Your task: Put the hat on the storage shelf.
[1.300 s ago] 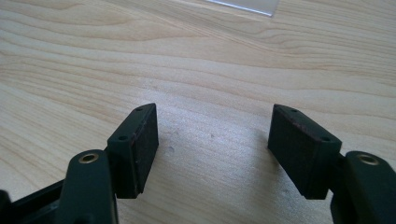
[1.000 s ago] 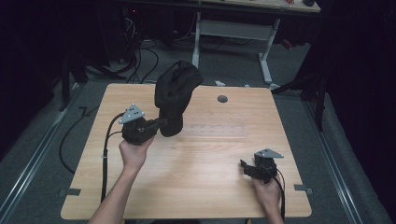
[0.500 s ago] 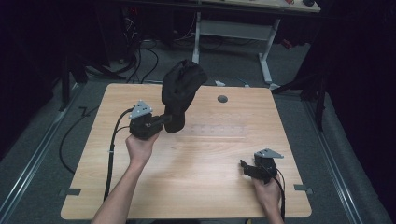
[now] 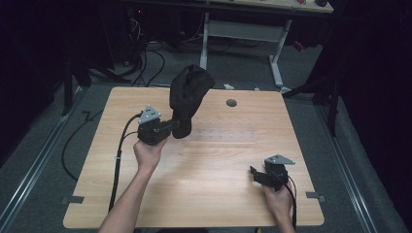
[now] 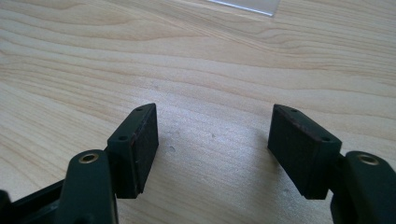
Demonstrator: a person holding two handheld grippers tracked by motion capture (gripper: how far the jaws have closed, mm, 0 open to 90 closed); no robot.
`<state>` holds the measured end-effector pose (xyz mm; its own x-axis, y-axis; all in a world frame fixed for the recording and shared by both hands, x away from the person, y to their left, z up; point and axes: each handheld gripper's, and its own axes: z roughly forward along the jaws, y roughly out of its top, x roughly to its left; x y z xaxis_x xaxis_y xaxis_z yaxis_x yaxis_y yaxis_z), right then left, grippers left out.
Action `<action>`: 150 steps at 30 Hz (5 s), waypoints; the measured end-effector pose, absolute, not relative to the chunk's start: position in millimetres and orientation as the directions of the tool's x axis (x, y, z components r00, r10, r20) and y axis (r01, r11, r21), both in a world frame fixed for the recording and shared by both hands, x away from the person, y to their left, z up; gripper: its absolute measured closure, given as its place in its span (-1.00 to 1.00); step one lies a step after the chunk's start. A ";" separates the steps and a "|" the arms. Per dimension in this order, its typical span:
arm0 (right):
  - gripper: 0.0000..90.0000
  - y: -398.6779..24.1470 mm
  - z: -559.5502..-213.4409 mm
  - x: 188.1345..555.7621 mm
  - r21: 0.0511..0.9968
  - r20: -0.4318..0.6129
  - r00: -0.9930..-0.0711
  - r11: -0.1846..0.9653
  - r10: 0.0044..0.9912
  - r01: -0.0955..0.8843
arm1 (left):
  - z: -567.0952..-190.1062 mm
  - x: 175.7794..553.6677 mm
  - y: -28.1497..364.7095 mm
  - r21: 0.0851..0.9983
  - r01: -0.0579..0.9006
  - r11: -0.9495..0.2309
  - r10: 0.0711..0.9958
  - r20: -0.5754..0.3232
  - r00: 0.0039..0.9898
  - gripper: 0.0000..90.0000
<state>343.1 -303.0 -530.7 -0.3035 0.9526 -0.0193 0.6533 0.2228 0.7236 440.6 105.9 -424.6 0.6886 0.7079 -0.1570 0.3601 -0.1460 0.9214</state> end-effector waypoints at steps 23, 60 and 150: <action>-0.26 -302.9 -530.7 343.1 0.724 -0.018 -0.304 0.223 0.952 0.653 | -442.4 444.7 103.6 0.901 0.406 -0.155 0.709 -0.186 0.681 0.91; -0.26 -302.8 -530.7 343.0 0.724 -0.017 -0.305 0.222 0.952 0.653 | -441.6 445.9 115.7 0.873 0.462 -0.155 0.719 -0.221 0.658 0.54; -0.26 -302.7 -530.7 343.0 0.724 -0.016 -0.304 0.221 0.953 0.653 | -518.2 367.1 168.5 0.764 0.594 -0.253 0.848 -0.121 0.516 -0.31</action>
<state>343.0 -302.7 -530.7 -0.3040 0.9525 -0.0159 0.6532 0.2206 0.7244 367.1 168.5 -518.2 0.5163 0.8478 -0.1209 0.5938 -0.2526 0.7640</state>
